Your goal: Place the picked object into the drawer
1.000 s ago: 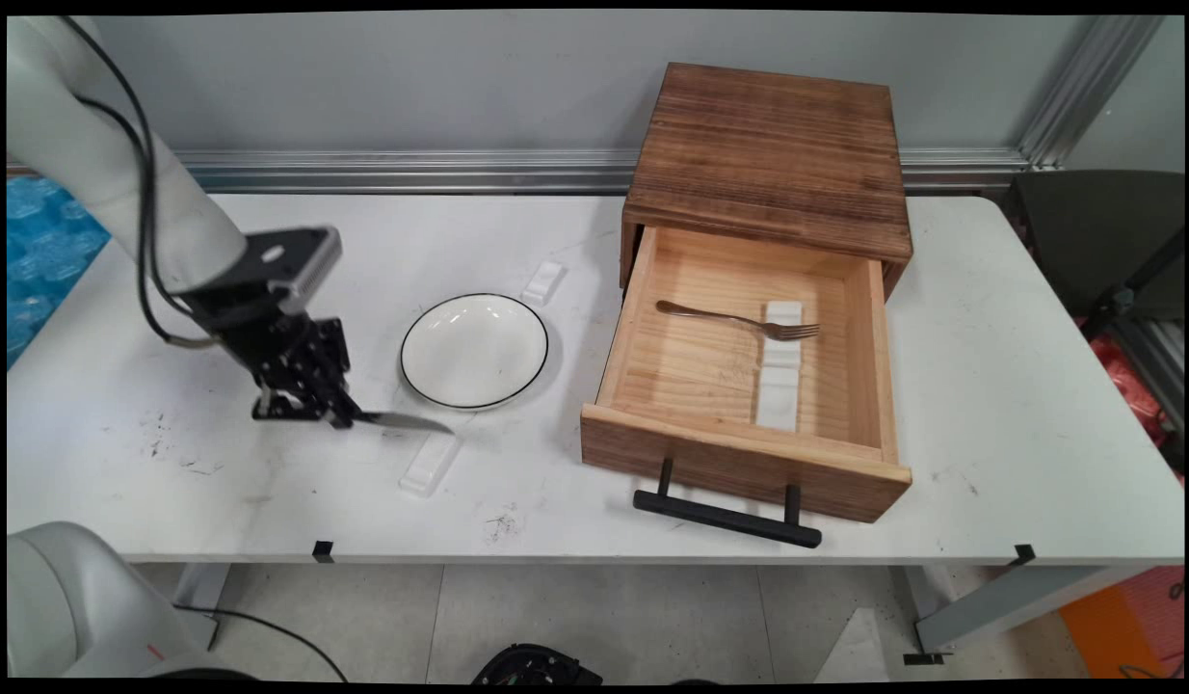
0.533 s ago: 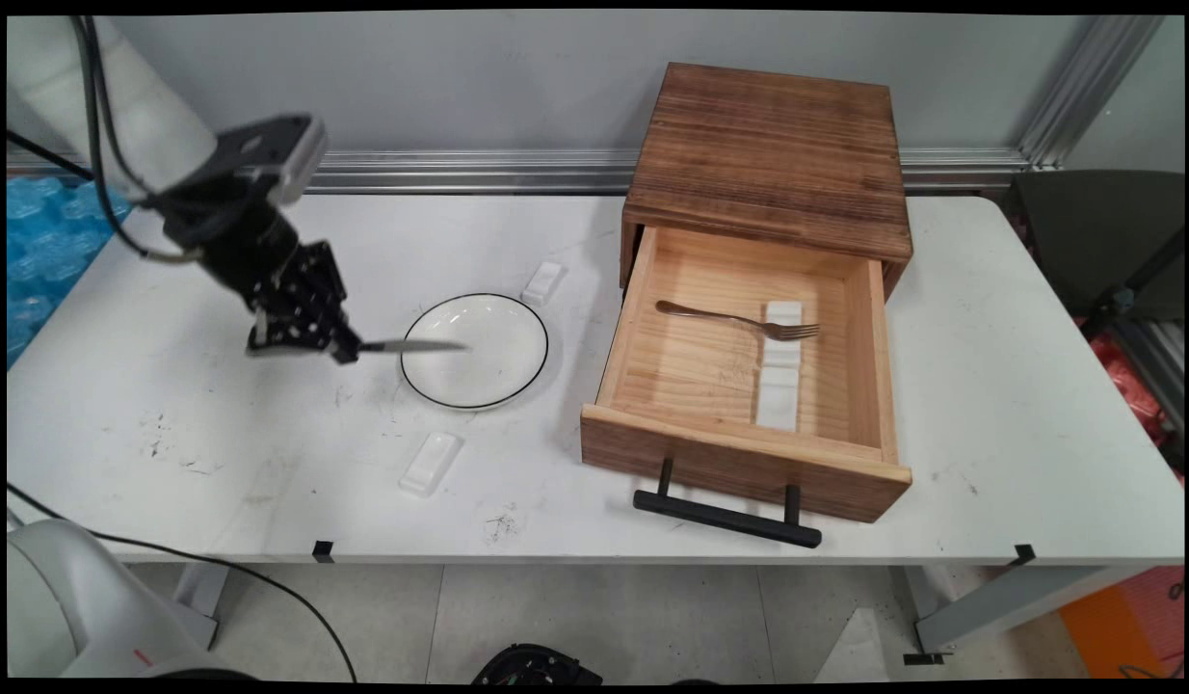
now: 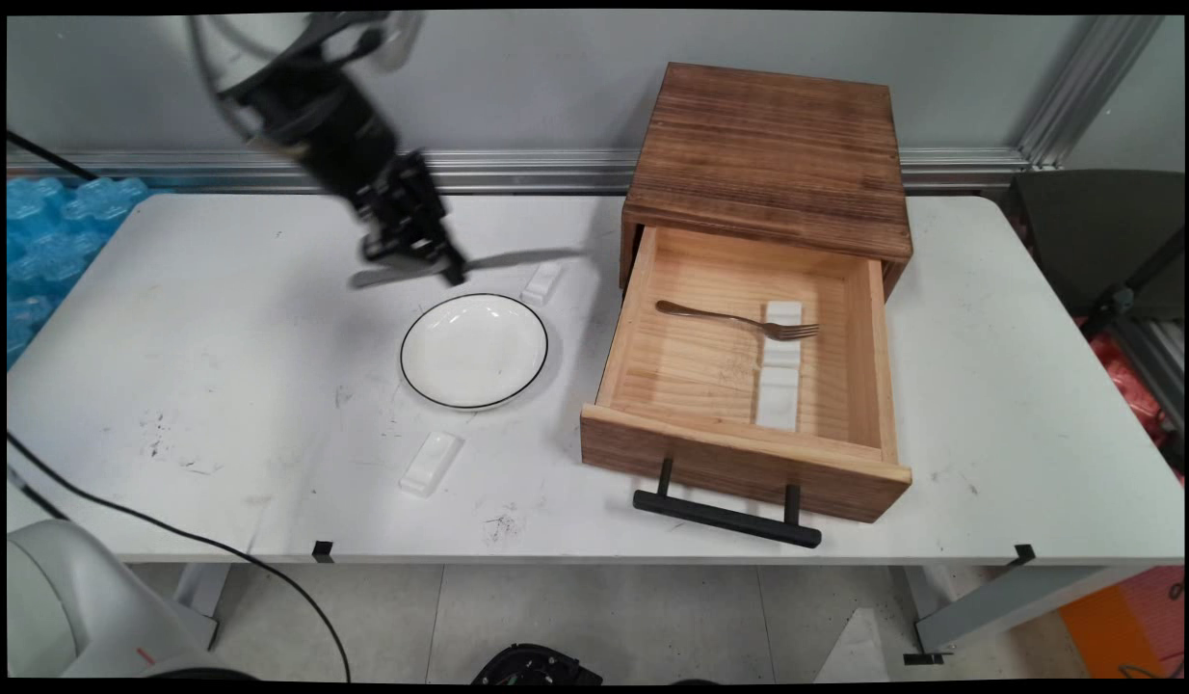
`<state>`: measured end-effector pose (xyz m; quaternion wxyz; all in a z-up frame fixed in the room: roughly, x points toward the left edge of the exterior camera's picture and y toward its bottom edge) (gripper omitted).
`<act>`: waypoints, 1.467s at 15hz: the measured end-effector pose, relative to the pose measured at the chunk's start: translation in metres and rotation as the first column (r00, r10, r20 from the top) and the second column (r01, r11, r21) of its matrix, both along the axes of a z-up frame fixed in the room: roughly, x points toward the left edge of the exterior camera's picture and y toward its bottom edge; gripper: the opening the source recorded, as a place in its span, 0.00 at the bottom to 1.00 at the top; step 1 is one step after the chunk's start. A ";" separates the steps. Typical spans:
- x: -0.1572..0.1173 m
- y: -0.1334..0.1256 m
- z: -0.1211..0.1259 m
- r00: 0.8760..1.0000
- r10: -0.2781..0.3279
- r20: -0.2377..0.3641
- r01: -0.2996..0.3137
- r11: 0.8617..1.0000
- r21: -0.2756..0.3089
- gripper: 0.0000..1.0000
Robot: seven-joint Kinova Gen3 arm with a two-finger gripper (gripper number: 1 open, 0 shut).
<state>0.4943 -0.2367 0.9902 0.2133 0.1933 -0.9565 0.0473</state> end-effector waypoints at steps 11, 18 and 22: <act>-0.139 -0.078 0.021 0.985 -0.149 -0.085 0.141 0.986 -0.094 0.00; -0.200 -0.110 -0.017 0.971 -0.234 -0.043 0.228 0.968 -0.106 0.00; -0.221 -0.120 -0.044 0.965 -0.261 -0.020 0.258 0.961 -0.095 0.00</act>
